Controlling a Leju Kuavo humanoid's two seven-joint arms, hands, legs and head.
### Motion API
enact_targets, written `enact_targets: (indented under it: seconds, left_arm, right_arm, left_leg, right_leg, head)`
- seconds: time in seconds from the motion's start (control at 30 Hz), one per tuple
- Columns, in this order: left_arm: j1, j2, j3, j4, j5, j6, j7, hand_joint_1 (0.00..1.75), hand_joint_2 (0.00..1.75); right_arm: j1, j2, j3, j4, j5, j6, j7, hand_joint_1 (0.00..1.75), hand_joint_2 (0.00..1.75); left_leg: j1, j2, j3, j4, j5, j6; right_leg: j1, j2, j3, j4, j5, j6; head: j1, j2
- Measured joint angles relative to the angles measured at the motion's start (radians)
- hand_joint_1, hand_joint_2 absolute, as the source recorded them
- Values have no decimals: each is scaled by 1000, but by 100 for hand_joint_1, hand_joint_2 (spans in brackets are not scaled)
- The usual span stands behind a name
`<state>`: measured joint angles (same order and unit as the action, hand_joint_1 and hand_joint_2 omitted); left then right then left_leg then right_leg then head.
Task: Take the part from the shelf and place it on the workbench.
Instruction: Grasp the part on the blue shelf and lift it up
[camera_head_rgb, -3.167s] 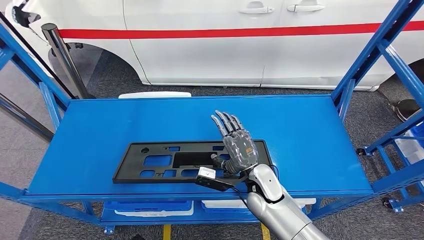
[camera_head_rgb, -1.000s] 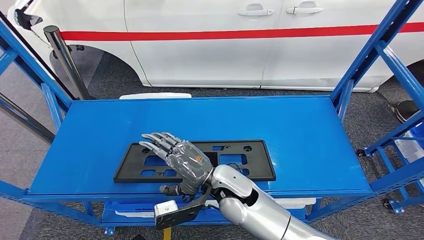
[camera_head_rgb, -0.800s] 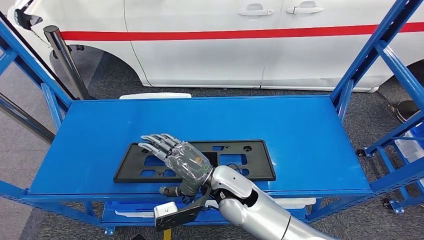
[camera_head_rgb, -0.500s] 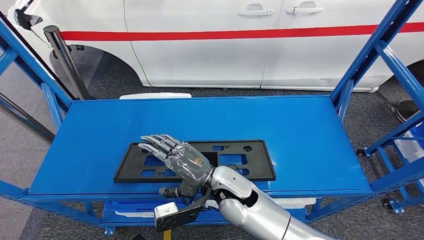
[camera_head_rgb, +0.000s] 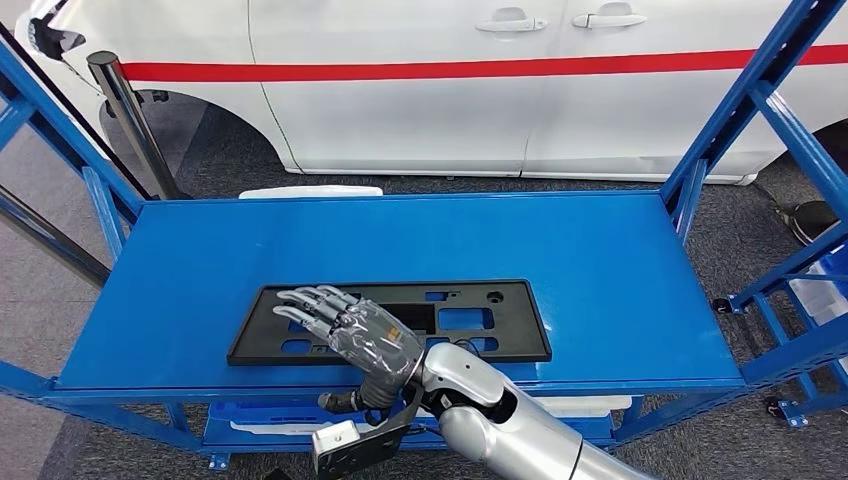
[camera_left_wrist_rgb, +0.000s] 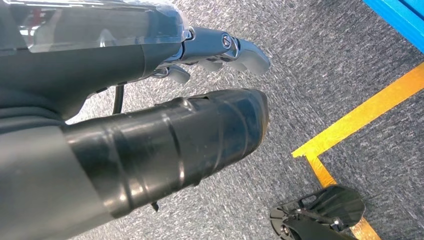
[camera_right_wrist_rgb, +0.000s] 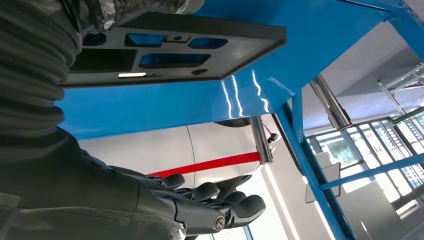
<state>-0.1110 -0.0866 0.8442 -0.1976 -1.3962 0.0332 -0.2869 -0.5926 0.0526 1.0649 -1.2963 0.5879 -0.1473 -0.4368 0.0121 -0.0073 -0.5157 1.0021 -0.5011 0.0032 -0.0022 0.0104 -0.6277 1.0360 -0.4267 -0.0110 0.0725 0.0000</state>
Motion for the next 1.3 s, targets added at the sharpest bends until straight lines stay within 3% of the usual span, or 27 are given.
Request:
enact_targets:
  seconds: [0.53, 0.7, 0.9, 1.3]
  left_arm:
    - [1, 0, 0, 0, -4, 4, 1, 0, 0]
    - [4, 0, 2, 0, -4, 14, -1, 0, 0]
    - [10, 1, 3, 0, -4, 15, -1, 0, 0]
    - [14, 1, 3, 0, -5, 15, -5, 0, 0]
  right_arm:
    - [0, -13, 14, -4, 8, 19, 17, 0, 175]
    - [-5, -68, 18, 9, 15, 89, 66, 0, 175]
    - [-8, -135, 17, 36, 12, 94, 59, 0, 175]
    - [-2, -174, 7, 51, 18, 91, 60, 0, 175]
  left_leg:
    - [0, 0, 0, 0, 0, 0]
    - [0, 0, 0, 0, 0, 0]
    - [0, 0, 0, 1, -1, 0]
    - [0, 0, 0, 1, -1, 0]
  right_leg:
    - [0, 0, 0, 0, 0, 0]
    - [0, -1, 0, 0, 0, 0]
    - [-1, 0, 0, 0, 0, 0]
    - [0, 0, 0, 0, 0, 0]
  head:
    - [0, 0]
    - [0, 0]
    - [0, 0]
    - [0, 0]
